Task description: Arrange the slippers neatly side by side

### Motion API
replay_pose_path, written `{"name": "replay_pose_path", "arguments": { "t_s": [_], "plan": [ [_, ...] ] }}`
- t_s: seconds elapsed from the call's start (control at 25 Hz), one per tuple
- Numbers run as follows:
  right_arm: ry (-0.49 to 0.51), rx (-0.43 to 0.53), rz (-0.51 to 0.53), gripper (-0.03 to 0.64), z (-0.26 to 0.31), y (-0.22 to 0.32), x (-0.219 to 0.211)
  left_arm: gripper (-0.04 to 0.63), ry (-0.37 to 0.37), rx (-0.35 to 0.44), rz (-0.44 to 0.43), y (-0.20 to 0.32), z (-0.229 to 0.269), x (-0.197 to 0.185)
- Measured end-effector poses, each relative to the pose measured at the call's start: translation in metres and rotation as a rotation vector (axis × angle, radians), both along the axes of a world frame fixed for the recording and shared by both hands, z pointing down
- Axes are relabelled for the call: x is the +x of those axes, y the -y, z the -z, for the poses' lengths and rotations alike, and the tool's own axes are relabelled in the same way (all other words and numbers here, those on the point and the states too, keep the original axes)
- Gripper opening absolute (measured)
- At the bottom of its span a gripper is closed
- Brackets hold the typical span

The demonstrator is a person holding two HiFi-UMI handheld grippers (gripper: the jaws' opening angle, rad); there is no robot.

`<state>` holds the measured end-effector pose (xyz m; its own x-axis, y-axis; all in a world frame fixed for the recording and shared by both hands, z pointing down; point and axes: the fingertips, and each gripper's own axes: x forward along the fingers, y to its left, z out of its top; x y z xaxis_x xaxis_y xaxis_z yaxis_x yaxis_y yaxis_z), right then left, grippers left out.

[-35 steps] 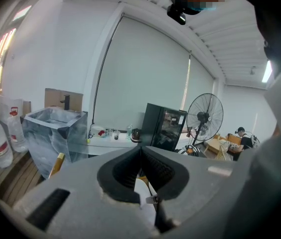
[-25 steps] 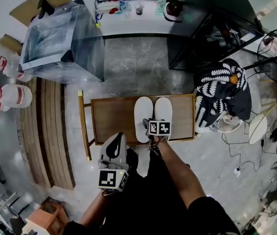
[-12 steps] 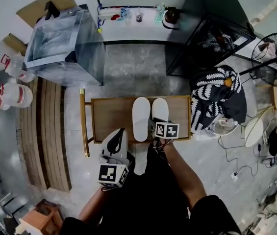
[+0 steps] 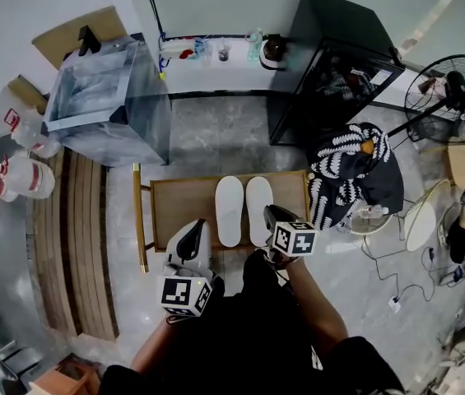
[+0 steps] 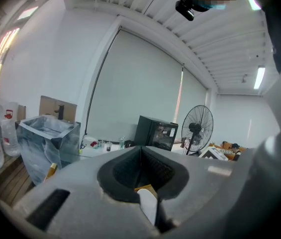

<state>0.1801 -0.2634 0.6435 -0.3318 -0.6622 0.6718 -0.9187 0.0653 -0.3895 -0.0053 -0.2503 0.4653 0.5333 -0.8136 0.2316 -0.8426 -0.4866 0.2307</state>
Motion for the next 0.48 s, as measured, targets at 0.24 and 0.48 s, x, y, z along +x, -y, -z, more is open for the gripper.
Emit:
{"name": "replay_pose_path", "arguments": {
  "t_s": [0.24,0.48],
  "plan": [
    [-0.016,0.152,-0.013,0.034,0.065,-0.007,0.005,0.017,-0.017,0.035,-0.024,-0.003,0.017,0.009],
    [-0.087,0.307,-0.022,0.023,0.125,-0.020,0.007,0.018,-0.031,0.044,-0.036,-0.007,0.027,0.017]
  ]
}}
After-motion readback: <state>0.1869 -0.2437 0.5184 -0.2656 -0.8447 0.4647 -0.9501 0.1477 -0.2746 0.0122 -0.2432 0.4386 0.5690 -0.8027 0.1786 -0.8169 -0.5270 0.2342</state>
